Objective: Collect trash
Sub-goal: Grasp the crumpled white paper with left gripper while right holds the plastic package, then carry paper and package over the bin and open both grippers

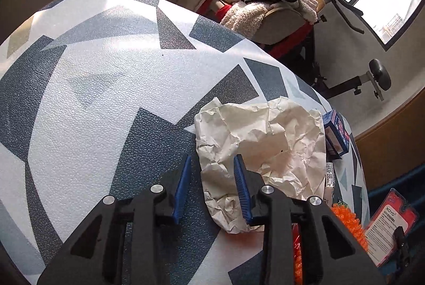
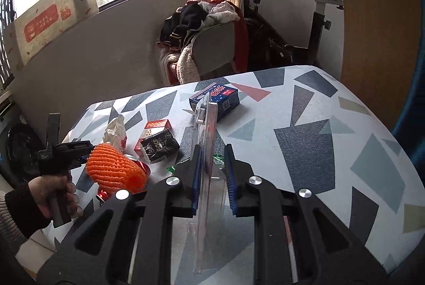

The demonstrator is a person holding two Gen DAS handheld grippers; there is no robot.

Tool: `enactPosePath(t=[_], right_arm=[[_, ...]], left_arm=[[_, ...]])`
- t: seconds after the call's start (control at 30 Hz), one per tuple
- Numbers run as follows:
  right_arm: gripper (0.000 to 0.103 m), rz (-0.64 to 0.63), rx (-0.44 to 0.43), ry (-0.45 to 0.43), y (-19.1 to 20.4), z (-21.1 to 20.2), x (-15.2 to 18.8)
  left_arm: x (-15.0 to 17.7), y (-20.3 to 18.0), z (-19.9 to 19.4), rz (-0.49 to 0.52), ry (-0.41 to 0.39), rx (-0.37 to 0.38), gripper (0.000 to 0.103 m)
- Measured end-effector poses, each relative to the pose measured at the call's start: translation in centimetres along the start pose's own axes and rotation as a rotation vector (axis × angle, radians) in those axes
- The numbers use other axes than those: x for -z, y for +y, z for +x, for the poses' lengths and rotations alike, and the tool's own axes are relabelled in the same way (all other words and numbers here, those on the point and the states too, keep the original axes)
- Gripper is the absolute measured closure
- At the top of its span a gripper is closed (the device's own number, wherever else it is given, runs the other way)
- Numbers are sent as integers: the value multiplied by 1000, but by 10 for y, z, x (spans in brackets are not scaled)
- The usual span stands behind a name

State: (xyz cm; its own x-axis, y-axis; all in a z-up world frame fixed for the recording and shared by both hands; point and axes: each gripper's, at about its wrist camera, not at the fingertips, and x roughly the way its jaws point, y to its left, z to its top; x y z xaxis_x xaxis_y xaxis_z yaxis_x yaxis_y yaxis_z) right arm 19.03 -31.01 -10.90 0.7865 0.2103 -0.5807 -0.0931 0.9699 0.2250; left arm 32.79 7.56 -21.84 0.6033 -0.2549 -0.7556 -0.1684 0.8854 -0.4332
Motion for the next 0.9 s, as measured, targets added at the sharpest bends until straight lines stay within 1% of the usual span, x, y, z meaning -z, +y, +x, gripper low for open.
enactPosePath(t=[0.03, 0.07, 0.13, 0.27, 0.4, 0.53, 0.67, 0.77, 0.9], right_arm=[[83, -4, 5, 0, 2, -1, 1], [83, -5, 9, 1, 2, -2, 2], [83, -5, 11, 2, 3, -3, 2], [83, 3, 9, 4, 5, -7, 4], [83, 18, 3, 0, 10, -15, 6], [83, 16, -5, 3, 18, -22, 10], [83, 17, -16, 6, 25, -31, 16], [83, 19, -29, 5, 31, -41, 20], [83, 20, -39, 4, 37, -54, 28]], left_arm=[[1, 1, 0, 5, 6, 5, 84], [2, 1, -3, 17, -4, 5, 87], [5, -2, -14, 85, -32, -23, 90], [16, -12, -48, 236, -91, -41, 91], [29, -17, -86, 336, -129, -51, 91], [45, -18, -121, 380, -150, -64, 91], [61, -17, -149, 389, -158, -68, 91], [79, -21, -169, 421, -167, -47, 91], [113, -32, -189, 497, -169, -23, 91]])
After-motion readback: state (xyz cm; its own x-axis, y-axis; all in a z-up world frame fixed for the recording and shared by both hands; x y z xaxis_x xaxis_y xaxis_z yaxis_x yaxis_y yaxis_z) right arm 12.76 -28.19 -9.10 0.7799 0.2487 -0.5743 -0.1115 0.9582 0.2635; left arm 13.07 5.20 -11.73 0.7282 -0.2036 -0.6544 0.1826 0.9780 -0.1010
